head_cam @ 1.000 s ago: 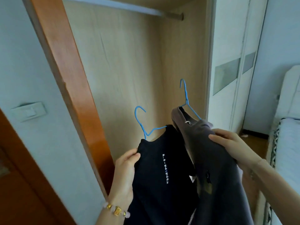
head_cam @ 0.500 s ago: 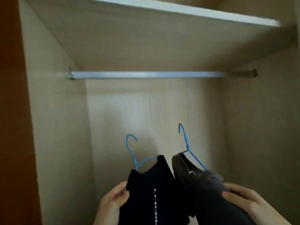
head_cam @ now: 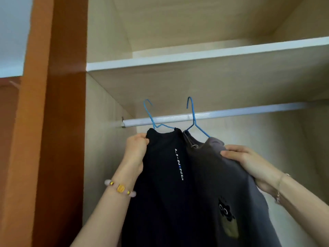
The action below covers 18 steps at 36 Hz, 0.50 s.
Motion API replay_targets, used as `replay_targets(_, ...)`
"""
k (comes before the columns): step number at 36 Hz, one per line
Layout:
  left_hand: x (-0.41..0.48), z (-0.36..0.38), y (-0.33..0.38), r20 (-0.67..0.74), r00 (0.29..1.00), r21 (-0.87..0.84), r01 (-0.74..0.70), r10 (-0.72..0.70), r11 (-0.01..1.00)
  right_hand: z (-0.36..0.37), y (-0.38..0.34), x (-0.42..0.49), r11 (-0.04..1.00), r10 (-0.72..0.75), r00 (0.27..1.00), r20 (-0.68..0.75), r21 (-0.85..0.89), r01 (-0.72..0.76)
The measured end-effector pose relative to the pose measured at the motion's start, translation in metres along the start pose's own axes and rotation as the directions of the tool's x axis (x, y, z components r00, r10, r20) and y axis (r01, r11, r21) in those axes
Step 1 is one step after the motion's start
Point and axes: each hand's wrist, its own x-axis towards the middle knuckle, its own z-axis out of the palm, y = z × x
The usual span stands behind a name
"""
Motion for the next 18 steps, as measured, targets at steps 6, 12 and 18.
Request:
replay_targets(6, 0.053, 0.002, 0.012, -0.087, 0.992, 0.036, 0.095, -0.092, 0.995, 0.018, 0.000, 0.038, 0.999, 0.014, 0.999, 0.034, -0.050, -0.012)
replay_targets(12, 0.077, -0.001, 0.000, -0.106, 0.984, 0.039, 0.146, -0.141, 0.989, 0.036, 0.018, 0.040, 0.993, 0.100, 0.993, 0.067, -0.075, -0.095)
replay_targets(18, 0.091, 0.001, -0.026, -0.138, 0.974, -0.033, 0.178, -0.181, 0.984, 0.041, 0.020, 0.035, 0.985, 0.075, 0.996, 0.050, -0.157, -0.066)
